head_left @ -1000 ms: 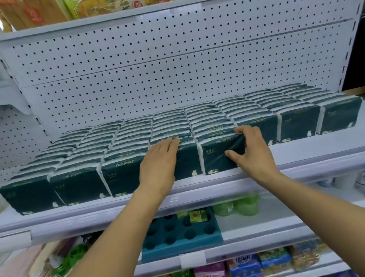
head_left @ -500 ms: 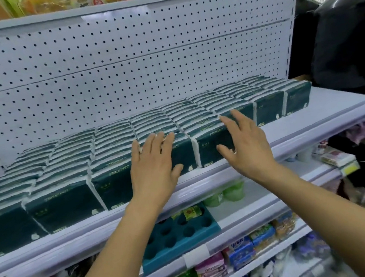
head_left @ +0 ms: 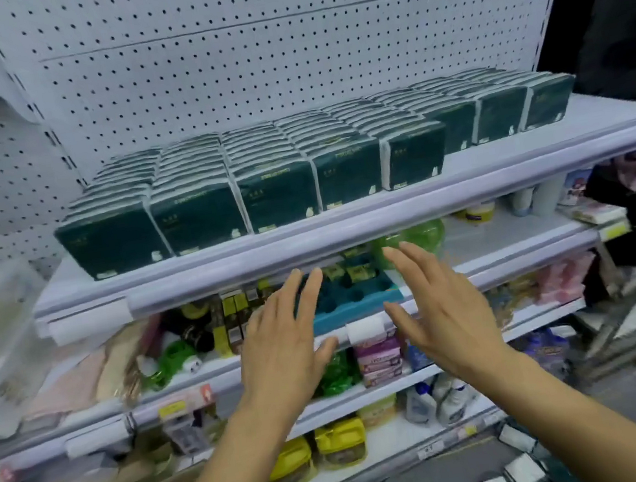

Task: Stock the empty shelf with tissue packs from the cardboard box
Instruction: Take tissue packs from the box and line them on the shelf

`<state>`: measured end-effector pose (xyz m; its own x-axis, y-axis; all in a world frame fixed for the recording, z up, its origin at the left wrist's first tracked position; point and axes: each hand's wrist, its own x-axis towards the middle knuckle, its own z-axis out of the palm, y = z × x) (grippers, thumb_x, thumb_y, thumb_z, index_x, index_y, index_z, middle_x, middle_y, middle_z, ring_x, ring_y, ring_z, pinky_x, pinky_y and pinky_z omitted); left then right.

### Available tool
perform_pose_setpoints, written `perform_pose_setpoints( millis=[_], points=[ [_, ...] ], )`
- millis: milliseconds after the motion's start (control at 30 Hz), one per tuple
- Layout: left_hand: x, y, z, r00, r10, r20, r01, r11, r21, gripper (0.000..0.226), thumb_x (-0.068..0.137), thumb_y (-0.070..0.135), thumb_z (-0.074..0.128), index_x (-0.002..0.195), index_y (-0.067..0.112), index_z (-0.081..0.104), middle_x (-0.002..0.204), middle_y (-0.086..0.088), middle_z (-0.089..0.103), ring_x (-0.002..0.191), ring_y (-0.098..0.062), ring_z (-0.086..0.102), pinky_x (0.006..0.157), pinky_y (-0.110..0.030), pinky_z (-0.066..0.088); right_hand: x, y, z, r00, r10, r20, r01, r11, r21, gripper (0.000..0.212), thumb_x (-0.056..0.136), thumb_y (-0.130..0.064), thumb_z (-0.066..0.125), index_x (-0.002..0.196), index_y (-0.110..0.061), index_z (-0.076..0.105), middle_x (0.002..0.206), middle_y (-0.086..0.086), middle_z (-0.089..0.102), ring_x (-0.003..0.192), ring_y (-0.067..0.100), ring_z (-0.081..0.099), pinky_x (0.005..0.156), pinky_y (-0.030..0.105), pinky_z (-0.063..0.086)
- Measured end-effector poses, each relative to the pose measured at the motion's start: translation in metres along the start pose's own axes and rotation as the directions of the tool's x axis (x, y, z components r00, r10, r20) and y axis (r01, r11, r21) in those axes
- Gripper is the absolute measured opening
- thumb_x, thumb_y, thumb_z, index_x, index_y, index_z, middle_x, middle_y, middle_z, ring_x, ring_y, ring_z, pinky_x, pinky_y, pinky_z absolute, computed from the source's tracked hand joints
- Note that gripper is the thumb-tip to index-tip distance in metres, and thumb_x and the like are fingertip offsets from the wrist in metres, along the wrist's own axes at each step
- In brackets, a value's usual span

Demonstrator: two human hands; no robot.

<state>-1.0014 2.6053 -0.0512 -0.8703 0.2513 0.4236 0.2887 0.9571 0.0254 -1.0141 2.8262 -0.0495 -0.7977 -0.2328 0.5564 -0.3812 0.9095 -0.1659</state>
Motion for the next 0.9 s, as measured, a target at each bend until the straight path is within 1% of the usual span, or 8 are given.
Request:
perform_pose_setpoints(
  millis=[100, 200, 300, 433, 533, 667, 800, 900],
  points=[
    [-0.060, -0.016, -0.001, 0.988, -0.095, 0.119, 0.095, 0.995, 0.003, 0.083, 0.095, 0.055, 0.051, 0.157, 0.028, 0.003, 0.163, 0.000, 0.014, 0.141, -0.025, 0.033, 0.111, -0.041, 0.034, -0.045, -0.037, 0.012, 0.995, -0.015, 0.101, 0.017, 1.000, -0.013, 0.062, 0.093, -0.051, 0.039, 0.145, -0.019, 0.035, 0.143, 0.010, 0.046, 0.115, 0.032, 0.056, 0.083, 0.043, 0.050],
    [-0.123, -0.031, -0.007, 0.971, -0.160, 0.178, 0.161, 0.987, 0.007, 0.085, 0.093, 0.053, 0.054, 0.157, 0.027, 0.006, 0.163, -0.001, 0.017, 0.141, -0.028, 0.034, 0.110, -0.046, 0.034, -0.086, -0.080, 0.020, 0.983, -0.068, 0.171, 0.071, 0.997, -0.007, 0.062, 0.090, -0.051, 0.040, 0.142, -0.017, 0.041, 0.137, 0.009, 0.052, 0.112, 0.032, 0.057, 0.086, 0.043, 0.049],
    [-0.189, -0.046, -0.016, 0.935, -0.224, 0.275, 0.216, 0.975, 0.060, 0.084, 0.095, 0.053, 0.051, 0.157, 0.025, 0.002, 0.164, -0.003, 0.011, 0.144, -0.028, 0.030, 0.112, -0.041, 0.029, -0.120, -0.126, 0.027, 0.967, -0.134, 0.218, 0.126, 0.991, 0.048, 0.061, 0.089, -0.050, 0.042, 0.140, -0.015, 0.044, 0.133, 0.008, 0.055, 0.114, 0.031, 0.056, 0.086, 0.044, 0.048],
    [-0.272, -0.080, -0.029, 0.868, -0.347, 0.354, 0.328, 0.938, 0.115, 0.086, 0.093, 0.052, 0.054, 0.157, 0.027, 0.001, 0.164, 0.000, 0.011, 0.141, -0.025, 0.033, 0.111, -0.039, 0.029, -0.155, -0.189, 0.046, 0.933, -0.236, 0.273, 0.211, 0.970, 0.117, 0.059, 0.090, -0.043, 0.054, 0.141, -0.015, 0.044, 0.134, 0.006, 0.054, 0.118, 0.028, 0.052, 0.088, 0.044, 0.046],
    [-0.308, -0.102, -0.025, 0.852, -0.373, 0.367, 0.346, 0.928, 0.139, 0.088, 0.092, 0.051, 0.057, 0.157, 0.024, 0.004, 0.162, -0.002, 0.017, 0.139, -0.025, 0.037, 0.109, -0.039, 0.032, -0.167, -0.216, 0.057, 0.913, -0.244, 0.327, 0.209, 0.968, 0.138, 0.059, 0.088, -0.040, 0.063, 0.140, -0.017, 0.045, 0.131, 0.005, 0.055, 0.116, 0.028, 0.053, 0.086, 0.043, 0.047],
    [-0.370, -0.150, -0.020, 0.768, -0.455, 0.452, 0.448, 0.885, 0.128, 0.089, 0.091, 0.052, 0.057, 0.157, 0.025, 0.004, 0.159, -0.001, 0.022, 0.138, -0.023, 0.036, 0.110, -0.037, 0.033, -0.182, -0.278, 0.088, 0.866, -0.287, 0.409, 0.225, 0.955, 0.194, 0.053, 0.084, -0.034, 0.068, 0.131, -0.017, 0.052, 0.122, 0.005, 0.060, 0.107, 0.030, 0.058, 0.078, 0.042, 0.050],
    [-0.436, -0.218, -0.011, 0.654, -0.531, 0.538, 0.533, 0.829, 0.170, 0.088, 0.090, 0.053, 0.057, 0.156, 0.025, 0.007, 0.158, -0.002, 0.024, 0.133, -0.026, 0.042, 0.102, -0.039, 0.039, -0.192, -0.350, 0.132, 0.777, -0.331, 0.535, 0.258, 0.944, 0.208, 0.046, 0.085, -0.035, 0.065, 0.126, -0.018, 0.058, 0.124, 0.004, 0.058, 0.111, 0.029, 0.056, 0.083, 0.042, 0.047],
    [-0.477, -0.277, -0.004, 0.562, -0.568, 0.602, 0.600, 0.780, 0.176, 0.084, 0.090, 0.048, 0.059, 0.155, 0.025, 0.012, 0.154, -0.003, 0.030, 0.129, -0.027, 0.045, 0.098, -0.040, 0.043, -0.197, -0.407, 0.171, 0.737, -0.329, 0.591, 0.210, 0.942, 0.262, 0.041, 0.084, -0.033, 0.067, 0.122, -0.018, 0.061, 0.117, 0.005, 0.061, 0.106, 0.031, 0.059, 0.080, 0.043, 0.049]
  ],
)
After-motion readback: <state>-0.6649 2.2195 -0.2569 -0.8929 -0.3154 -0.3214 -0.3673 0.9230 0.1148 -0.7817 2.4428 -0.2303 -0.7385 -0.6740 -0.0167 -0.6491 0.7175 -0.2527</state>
